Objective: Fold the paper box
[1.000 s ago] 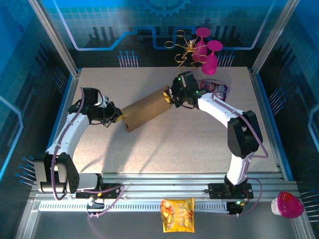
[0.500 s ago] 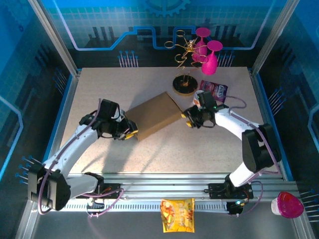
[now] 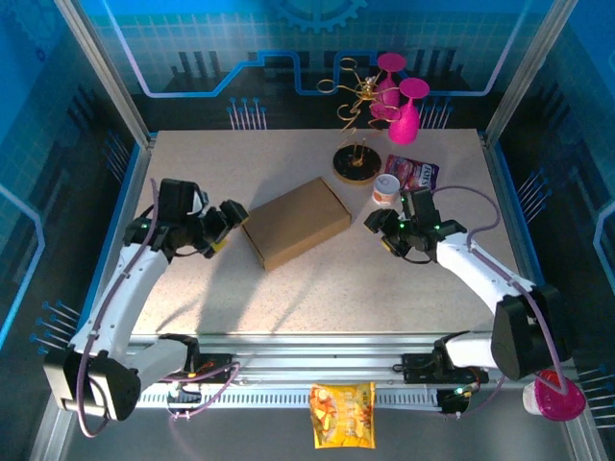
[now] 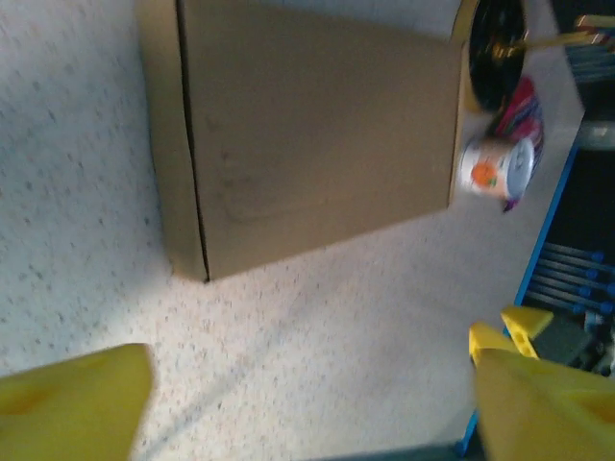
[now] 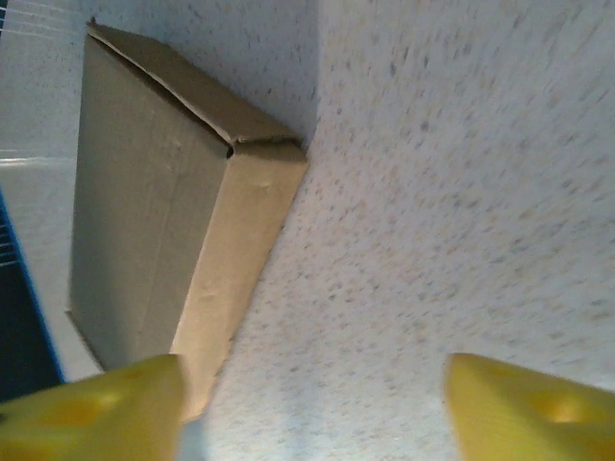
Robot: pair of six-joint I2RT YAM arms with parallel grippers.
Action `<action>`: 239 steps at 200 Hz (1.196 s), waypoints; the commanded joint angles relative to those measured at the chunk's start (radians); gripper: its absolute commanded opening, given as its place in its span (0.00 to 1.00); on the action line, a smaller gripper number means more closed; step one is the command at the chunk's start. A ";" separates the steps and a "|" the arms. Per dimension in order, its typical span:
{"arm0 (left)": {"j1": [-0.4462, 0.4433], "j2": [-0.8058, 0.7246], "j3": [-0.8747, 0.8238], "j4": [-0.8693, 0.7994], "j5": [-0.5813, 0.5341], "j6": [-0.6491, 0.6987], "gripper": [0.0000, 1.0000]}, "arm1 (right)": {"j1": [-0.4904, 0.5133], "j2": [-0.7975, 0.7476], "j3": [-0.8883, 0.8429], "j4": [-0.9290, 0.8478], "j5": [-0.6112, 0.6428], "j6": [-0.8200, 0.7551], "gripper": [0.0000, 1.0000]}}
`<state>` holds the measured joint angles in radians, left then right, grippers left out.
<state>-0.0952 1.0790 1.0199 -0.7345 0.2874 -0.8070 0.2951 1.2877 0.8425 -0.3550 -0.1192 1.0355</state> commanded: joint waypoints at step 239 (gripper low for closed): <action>0.048 0.303 -0.595 1.394 -0.471 0.774 0.99 | -0.128 0.079 -0.495 1.180 0.285 -1.122 1.00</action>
<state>-0.0673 1.3029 0.3252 0.5091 -0.2714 -0.1051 0.1917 1.3048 0.3016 0.6163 0.2428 -0.0288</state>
